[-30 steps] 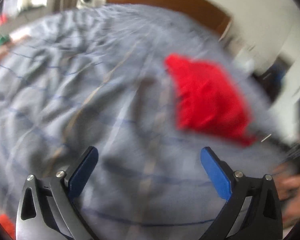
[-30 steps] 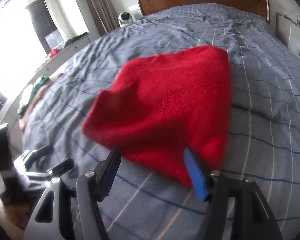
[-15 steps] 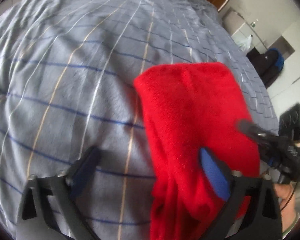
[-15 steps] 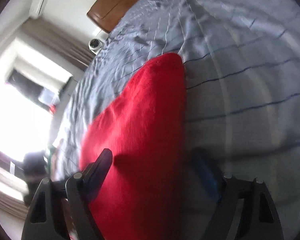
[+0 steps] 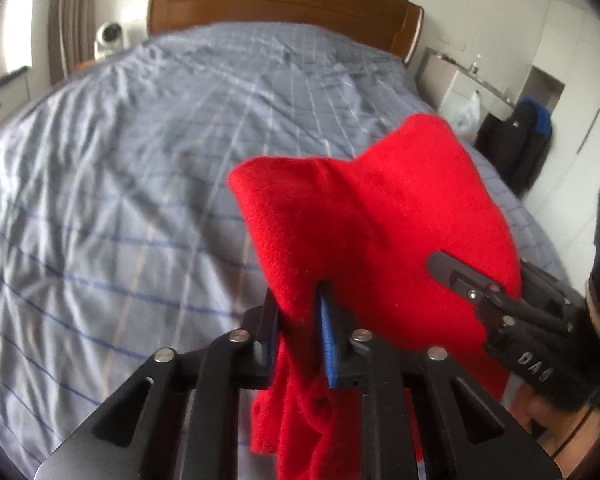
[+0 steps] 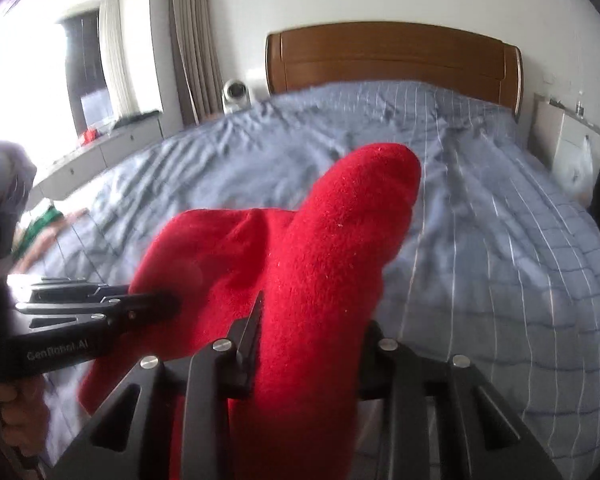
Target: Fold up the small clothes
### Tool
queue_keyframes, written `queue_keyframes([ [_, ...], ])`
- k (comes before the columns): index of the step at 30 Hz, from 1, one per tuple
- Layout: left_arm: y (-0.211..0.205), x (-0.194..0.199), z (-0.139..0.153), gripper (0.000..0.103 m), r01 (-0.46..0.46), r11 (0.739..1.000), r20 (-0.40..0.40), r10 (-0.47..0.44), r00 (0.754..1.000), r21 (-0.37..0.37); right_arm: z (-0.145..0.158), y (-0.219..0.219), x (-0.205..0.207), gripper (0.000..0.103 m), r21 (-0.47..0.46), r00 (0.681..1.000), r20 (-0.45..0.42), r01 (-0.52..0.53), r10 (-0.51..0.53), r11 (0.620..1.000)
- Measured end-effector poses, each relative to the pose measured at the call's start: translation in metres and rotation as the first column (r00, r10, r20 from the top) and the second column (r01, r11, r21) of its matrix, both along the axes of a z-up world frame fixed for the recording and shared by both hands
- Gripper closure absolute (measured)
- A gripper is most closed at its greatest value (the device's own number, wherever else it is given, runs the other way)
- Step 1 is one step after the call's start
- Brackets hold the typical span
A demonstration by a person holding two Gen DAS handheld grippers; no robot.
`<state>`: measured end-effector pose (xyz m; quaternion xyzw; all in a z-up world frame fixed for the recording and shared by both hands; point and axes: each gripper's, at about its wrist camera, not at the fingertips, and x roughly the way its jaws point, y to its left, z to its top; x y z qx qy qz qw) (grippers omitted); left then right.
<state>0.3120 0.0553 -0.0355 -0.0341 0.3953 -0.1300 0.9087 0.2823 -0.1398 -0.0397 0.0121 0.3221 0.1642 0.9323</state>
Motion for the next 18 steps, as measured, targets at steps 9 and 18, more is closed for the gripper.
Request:
queue_keyframes([
  [9,0.006,-0.079,-0.004,0.001,-0.177,0.936,0.217,0.113,0.970,0.305,-0.007,-0.042,-0.029,0.006,-0.102,0.979,-0.111,0.157,-0.168,0.982],
  [18,0.005,-0.182,0.024,0.000,-0.197,0.957,0.105,0.178,0.978,0.213,0.025,-0.039,-0.170,0.001,-0.141,0.982,-0.115,0.136,-0.153,0.981],
])
